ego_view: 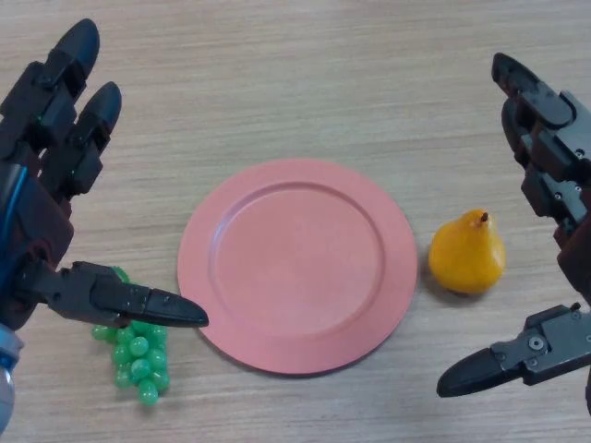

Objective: Pick up the yellow pear and place it on the plate

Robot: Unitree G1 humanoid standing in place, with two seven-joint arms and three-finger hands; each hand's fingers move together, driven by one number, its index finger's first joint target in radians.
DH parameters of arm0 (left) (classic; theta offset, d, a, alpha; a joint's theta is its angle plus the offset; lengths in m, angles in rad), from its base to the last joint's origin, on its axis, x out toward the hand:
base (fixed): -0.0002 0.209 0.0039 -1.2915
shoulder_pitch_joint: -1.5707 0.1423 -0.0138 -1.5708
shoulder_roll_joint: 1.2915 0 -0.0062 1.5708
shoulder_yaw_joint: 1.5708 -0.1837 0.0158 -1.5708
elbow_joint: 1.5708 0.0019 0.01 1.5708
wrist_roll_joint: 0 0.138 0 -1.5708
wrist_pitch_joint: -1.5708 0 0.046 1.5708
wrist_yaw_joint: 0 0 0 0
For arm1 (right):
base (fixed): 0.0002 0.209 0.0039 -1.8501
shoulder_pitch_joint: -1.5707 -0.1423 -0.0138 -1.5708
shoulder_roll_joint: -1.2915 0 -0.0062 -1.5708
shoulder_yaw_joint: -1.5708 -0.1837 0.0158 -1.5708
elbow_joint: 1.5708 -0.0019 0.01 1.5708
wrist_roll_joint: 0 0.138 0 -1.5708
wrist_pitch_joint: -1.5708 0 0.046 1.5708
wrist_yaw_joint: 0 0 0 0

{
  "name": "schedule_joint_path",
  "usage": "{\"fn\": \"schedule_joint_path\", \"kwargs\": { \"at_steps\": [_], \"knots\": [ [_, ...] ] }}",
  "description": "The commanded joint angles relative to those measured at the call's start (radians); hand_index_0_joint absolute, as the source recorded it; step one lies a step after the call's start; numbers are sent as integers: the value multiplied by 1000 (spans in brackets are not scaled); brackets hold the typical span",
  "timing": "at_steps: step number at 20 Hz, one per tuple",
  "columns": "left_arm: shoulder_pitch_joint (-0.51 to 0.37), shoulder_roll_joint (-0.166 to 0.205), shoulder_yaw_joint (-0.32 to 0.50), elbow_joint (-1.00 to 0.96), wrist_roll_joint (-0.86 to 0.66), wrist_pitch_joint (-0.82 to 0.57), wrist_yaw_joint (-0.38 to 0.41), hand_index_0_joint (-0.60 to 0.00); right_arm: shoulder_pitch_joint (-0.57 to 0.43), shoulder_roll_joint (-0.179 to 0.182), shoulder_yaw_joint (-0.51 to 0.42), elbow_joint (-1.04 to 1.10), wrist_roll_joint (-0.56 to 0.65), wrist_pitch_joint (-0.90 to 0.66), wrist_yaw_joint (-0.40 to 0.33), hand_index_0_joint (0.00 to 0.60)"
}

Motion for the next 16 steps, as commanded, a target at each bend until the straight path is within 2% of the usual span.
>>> {"fn": "schedule_joint_path", "kwargs": {
  "at_steps": [1,10,16],
  "knots": [
    [-5,23,32,-25,1,-137,-18,0,-16,-13,-49,-54,26,-126,-13,0],
    [-21,39,45,-39,-7,-92,-18,0,-25,-15,-79,-19,53,-128,-6,0],
    [3,39,57,35,83,-164,-107,0,-113,-37,-113,205,122,-237,-40,0]
  ]
}}
